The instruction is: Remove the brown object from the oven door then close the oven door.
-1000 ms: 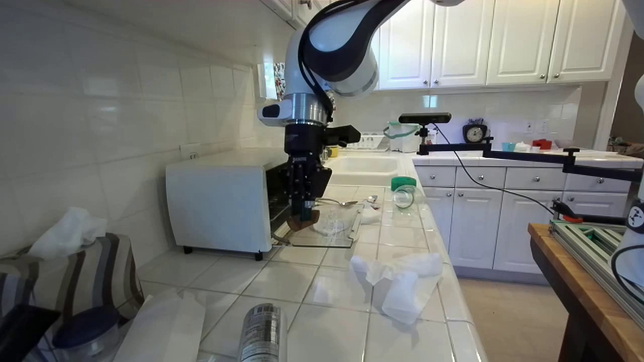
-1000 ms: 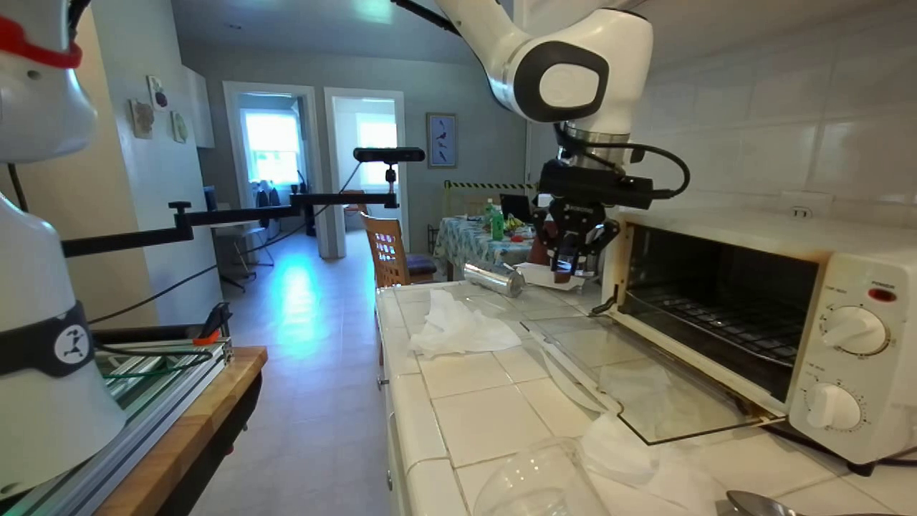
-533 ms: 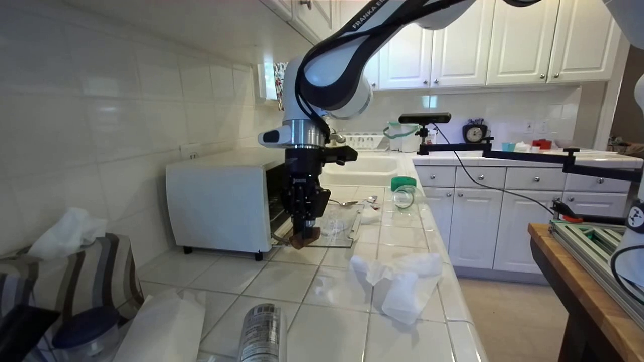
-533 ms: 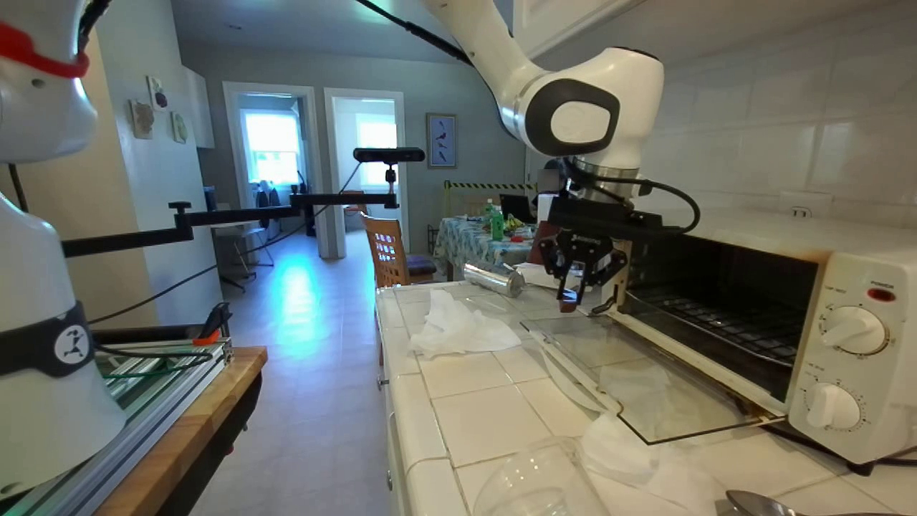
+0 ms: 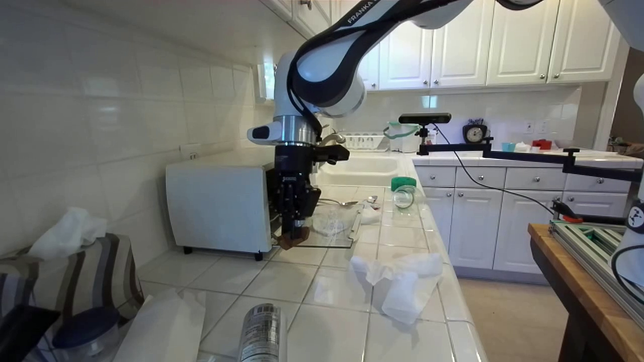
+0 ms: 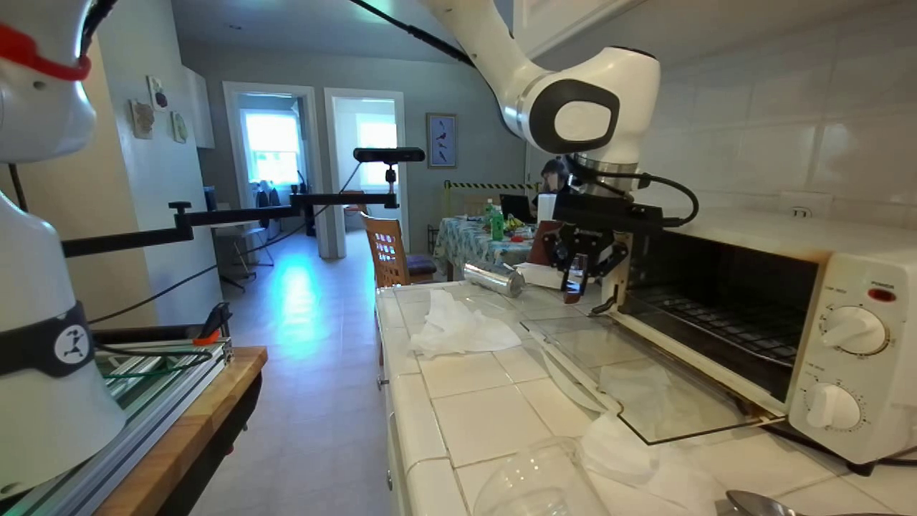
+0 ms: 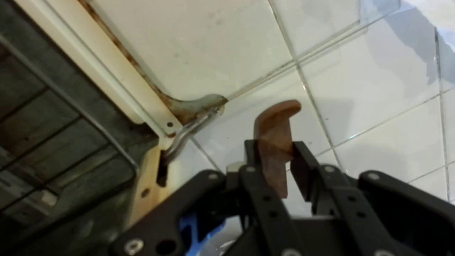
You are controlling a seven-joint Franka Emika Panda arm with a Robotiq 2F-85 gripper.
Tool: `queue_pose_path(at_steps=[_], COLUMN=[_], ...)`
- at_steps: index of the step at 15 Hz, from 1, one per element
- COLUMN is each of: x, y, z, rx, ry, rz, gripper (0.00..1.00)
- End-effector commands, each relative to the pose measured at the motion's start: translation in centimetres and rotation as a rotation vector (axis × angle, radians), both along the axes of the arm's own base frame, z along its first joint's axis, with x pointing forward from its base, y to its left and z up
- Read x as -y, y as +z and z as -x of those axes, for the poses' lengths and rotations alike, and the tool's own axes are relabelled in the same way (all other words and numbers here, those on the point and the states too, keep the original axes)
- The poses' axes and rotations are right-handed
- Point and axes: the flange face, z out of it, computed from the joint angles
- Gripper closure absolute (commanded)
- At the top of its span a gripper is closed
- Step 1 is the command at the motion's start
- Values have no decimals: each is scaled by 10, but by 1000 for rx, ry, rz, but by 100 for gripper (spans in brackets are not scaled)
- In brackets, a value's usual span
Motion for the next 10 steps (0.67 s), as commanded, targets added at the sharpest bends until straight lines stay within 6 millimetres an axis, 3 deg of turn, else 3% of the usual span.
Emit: queue_pose_path(at_steps=[1, 8, 9, 10], x=[-9, -13, -13, -12], y=[-9, -29, -29, -29], z=[-9, -9, -10, -10], rx=[-8, -31, -31, -30], ry=[25, 25, 23, 21], rz=[-4, -8, -7, -7], gripper=[93, 93, 47, 47])
